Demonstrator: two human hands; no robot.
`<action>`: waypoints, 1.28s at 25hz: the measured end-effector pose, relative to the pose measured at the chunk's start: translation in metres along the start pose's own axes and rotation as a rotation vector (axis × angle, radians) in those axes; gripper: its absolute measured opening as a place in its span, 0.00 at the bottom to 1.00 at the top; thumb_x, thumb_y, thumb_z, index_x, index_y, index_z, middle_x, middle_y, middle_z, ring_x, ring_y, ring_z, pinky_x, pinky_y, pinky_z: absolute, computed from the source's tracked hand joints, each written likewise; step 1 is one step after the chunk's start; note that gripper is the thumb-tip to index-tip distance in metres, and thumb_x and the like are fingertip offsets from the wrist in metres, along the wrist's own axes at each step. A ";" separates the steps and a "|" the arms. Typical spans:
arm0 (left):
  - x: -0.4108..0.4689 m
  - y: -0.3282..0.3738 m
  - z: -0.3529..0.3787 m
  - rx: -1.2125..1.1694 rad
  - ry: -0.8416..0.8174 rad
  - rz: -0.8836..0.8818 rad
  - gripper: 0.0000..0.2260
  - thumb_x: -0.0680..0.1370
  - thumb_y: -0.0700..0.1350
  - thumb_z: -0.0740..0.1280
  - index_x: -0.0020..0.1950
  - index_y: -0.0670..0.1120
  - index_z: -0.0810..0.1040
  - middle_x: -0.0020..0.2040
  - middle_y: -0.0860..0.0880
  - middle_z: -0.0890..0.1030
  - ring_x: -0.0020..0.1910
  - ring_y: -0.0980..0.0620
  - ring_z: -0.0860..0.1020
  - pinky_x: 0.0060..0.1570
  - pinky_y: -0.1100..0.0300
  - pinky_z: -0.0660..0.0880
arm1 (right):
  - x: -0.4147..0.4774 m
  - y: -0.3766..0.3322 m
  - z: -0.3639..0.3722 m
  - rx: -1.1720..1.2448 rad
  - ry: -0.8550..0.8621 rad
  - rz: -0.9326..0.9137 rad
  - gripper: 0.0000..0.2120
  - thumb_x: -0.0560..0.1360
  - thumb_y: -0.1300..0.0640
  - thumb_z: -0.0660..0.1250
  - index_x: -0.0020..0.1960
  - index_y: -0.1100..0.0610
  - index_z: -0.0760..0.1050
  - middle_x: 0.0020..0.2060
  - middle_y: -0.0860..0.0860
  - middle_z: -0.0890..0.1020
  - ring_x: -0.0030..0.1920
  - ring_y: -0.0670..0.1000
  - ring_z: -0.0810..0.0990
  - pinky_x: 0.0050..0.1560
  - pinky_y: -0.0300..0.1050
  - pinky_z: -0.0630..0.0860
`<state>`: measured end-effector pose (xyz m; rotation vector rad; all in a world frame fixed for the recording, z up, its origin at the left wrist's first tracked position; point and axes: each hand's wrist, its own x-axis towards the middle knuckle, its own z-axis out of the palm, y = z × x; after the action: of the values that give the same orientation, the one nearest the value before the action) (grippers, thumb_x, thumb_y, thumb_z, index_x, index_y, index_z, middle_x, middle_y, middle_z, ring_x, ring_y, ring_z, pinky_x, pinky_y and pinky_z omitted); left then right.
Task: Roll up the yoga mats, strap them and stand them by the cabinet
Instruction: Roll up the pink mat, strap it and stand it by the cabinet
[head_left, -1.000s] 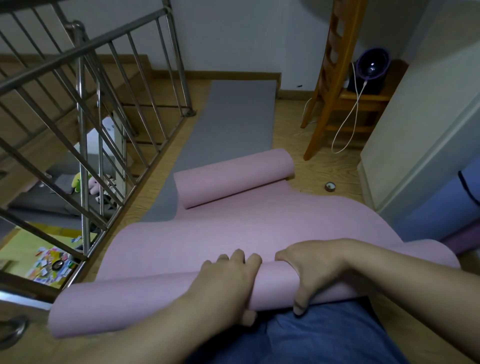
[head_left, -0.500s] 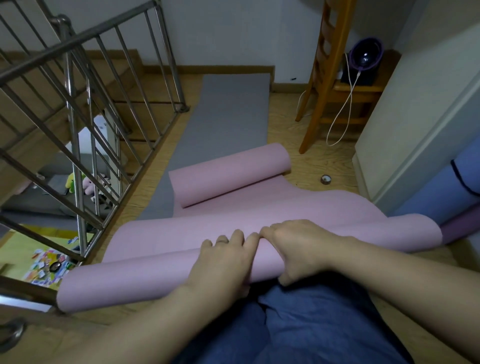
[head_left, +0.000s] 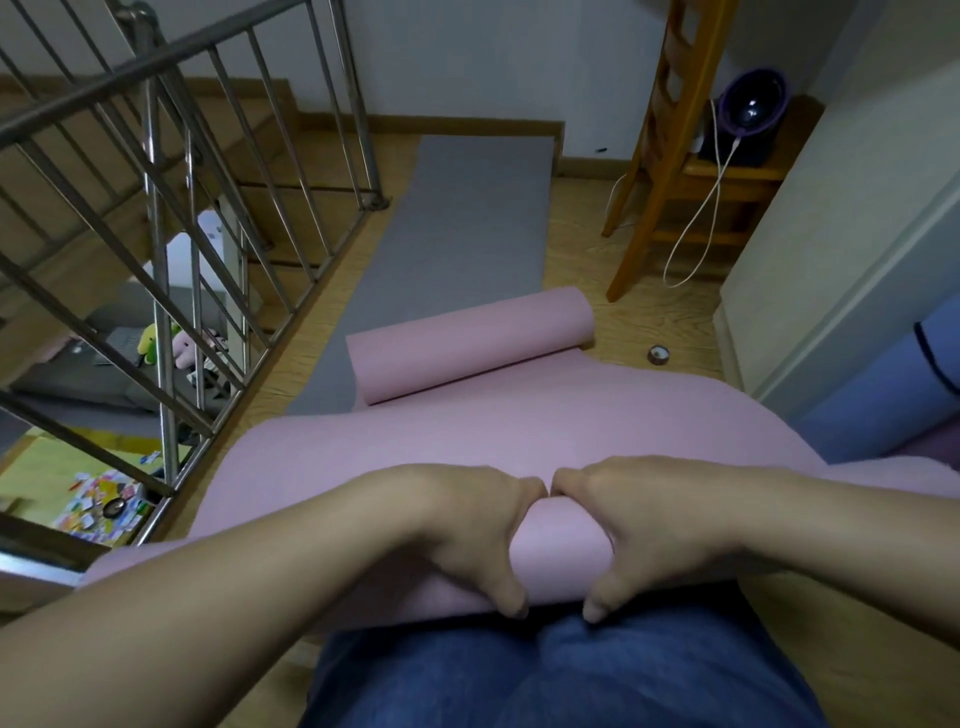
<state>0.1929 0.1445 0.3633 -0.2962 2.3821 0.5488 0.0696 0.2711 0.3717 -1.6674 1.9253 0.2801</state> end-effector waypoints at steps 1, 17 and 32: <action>0.004 0.000 0.001 -0.043 -0.070 0.007 0.31 0.68 0.54 0.75 0.66 0.54 0.66 0.58 0.52 0.77 0.53 0.50 0.76 0.54 0.58 0.74 | -0.002 -0.003 0.007 -0.038 0.023 -0.001 0.35 0.64 0.36 0.73 0.63 0.50 0.64 0.58 0.50 0.74 0.55 0.53 0.74 0.53 0.46 0.71; -0.005 -0.015 0.038 0.173 0.481 -0.075 0.32 0.67 0.66 0.68 0.65 0.53 0.64 0.59 0.52 0.74 0.56 0.48 0.74 0.48 0.56 0.68 | 0.031 0.008 0.000 0.071 -0.039 0.039 0.42 0.61 0.36 0.76 0.67 0.51 0.64 0.58 0.48 0.74 0.55 0.51 0.73 0.55 0.46 0.73; 0.015 -0.033 -0.017 0.420 -0.184 -0.462 0.44 0.60 0.79 0.62 0.61 0.46 0.76 0.57 0.47 0.80 0.54 0.44 0.78 0.57 0.53 0.73 | 0.067 0.023 -0.019 0.171 -0.197 0.056 0.34 0.60 0.41 0.79 0.60 0.50 0.68 0.55 0.47 0.75 0.57 0.51 0.74 0.57 0.44 0.73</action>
<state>0.1834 0.1062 0.3554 -0.5557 2.0886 -0.1332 0.0380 0.2101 0.3460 -1.4226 1.7970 0.2819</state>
